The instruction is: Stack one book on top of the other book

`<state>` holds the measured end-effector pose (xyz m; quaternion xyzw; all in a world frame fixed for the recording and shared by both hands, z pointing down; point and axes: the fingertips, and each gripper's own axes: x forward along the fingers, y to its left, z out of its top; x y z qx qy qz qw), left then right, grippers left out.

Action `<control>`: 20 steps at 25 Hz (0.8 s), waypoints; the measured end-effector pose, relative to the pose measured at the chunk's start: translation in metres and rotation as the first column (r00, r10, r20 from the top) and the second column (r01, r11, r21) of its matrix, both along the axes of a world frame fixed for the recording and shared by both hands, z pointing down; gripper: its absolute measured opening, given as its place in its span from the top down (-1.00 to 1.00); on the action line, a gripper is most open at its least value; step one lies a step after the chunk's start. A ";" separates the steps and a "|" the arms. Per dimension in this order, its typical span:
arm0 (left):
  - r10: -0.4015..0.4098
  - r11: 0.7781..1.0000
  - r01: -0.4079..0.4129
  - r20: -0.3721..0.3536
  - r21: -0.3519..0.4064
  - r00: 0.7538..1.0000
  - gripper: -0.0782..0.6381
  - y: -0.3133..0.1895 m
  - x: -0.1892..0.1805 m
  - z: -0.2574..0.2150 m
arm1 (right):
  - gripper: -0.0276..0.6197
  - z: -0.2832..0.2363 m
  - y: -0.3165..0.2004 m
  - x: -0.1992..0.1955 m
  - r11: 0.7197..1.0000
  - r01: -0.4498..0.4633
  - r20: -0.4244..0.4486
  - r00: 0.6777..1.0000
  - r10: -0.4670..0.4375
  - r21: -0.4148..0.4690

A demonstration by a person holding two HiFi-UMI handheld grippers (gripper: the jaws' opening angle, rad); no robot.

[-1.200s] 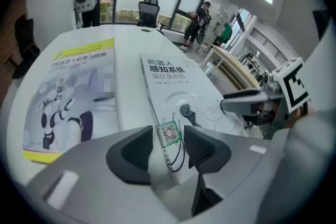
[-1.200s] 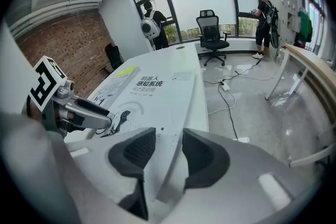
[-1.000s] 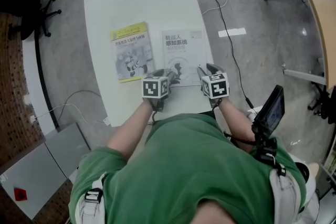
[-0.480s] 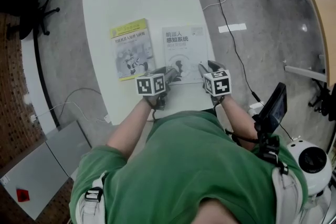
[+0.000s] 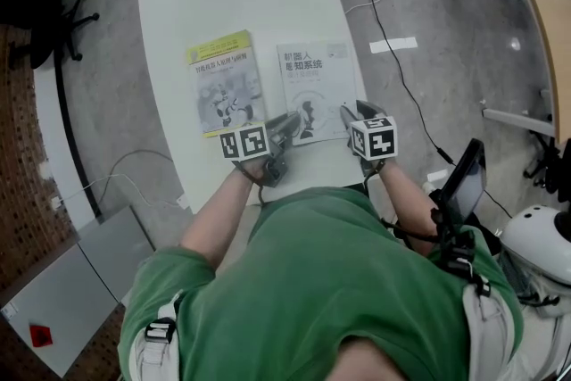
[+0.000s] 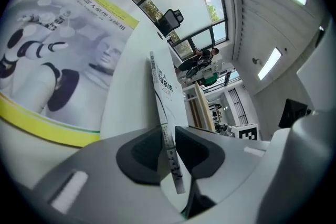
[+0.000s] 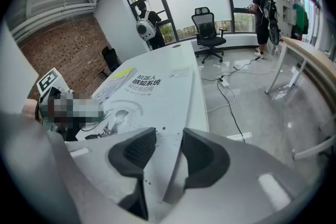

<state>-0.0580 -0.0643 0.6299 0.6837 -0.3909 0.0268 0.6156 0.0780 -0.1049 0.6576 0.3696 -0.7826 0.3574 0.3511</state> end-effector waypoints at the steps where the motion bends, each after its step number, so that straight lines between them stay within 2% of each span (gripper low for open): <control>1: 0.004 1.000 -0.004 0.015 -0.002 1.000 0.55 0.000 0.000 0.001 | 0.44 0.000 0.000 0.000 1.000 -0.001 -0.001 1.000 0.001 -0.001; 10: 0.082 0.997 -0.080 0.178 -0.018 0.981 0.52 -0.004 0.014 0.019 | 0.44 -0.002 -0.002 0.001 1.000 -0.017 -0.004 1.000 0.017 -0.001; 16: 0.115 0.993 -0.118 0.203 -0.001 0.972 0.49 -0.012 0.030 0.023 | 0.44 -0.001 -0.004 0.002 1.000 -0.012 -0.008 1.000 0.012 0.001; 20: 0.130 0.989 -0.142 0.223 0.038 0.966 0.49 -0.014 0.029 0.020 | 0.44 0.000 -0.006 0.003 1.000 -0.005 0.005 1.000 0.005 0.000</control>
